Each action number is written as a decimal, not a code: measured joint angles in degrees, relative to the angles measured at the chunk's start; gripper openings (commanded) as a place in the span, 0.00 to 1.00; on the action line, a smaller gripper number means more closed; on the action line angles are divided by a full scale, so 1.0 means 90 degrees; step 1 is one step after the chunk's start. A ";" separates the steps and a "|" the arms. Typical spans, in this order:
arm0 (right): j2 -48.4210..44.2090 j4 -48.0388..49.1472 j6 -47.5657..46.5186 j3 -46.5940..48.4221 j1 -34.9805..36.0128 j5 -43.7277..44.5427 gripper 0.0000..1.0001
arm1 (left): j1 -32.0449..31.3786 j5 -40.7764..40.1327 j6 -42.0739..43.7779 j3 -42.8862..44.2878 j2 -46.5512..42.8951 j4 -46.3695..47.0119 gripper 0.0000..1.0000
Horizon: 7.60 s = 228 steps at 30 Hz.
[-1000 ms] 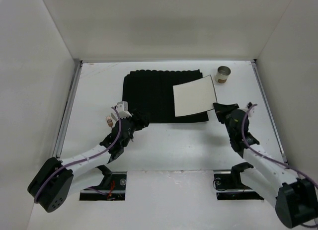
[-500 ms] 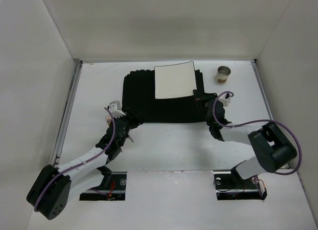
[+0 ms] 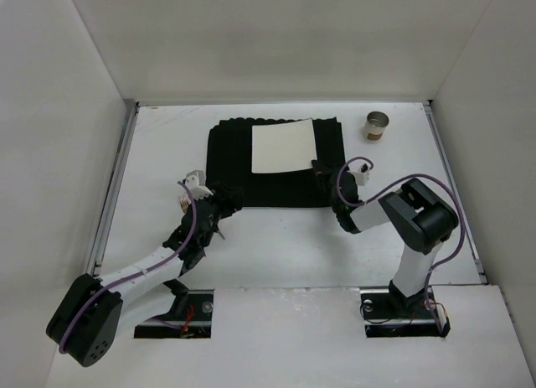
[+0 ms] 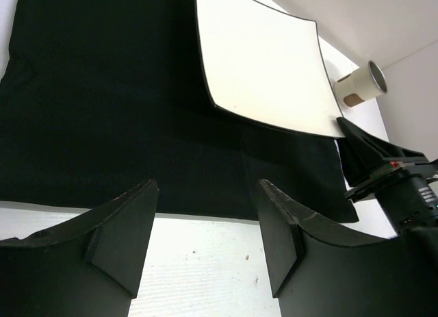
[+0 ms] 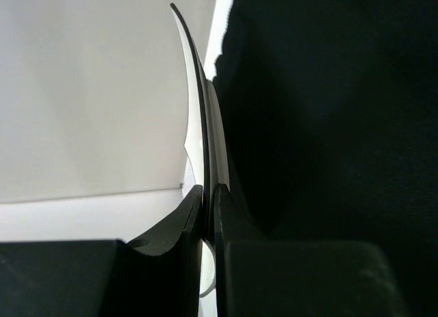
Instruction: Set the dinner table for one person
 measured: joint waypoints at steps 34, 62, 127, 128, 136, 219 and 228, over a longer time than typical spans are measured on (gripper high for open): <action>0.1484 0.1056 0.1379 0.0413 -0.0437 -0.1168 0.32 | -0.0097 -0.0012 0.0000 0.0000 0.0216 0.0007 0.57; -0.0260 -0.0393 0.0534 -0.0041 -0.0891 -0.1433 0.72 | -0.0209 -0.0041 0.0000 0.0000 0.0260 0.0015 0.57; 0.2004 -0.8327 -0.6360 0.7082 -0.3769 -0.1049 0.08 | -0.0568 -0.0151 0.0168 0.0068 0.1268 0.0274 0.34; 0.1974 -0.8330 -0.6363 0.7072 -0.3769 -0.1049 0.08 | -0.0568 -0.0151 0.0168 0.0070 0.1280 0.0287 0.34; 0.1185 -0.8221 -0.6526 0.7004 -0.3519 -0.0974 0.08 | -0.0568 -0.0151 0.0168 0.0083 0.1336 0.0347 0.34; -0.4612 -0.4595 -0.5173 -0.0362 0.0002 -0.1763 0.29 | 0.0340 -0.1812 -0.1134 0.1705 0.1399 -0.5348 0.26; -0.4308 -0.4566 -0.5200 -0.0505 0.0248 -0.1906 0.33 | 0.0338 -0.1647 -0.1484 0.1736 0.1787 -0.5370 0.26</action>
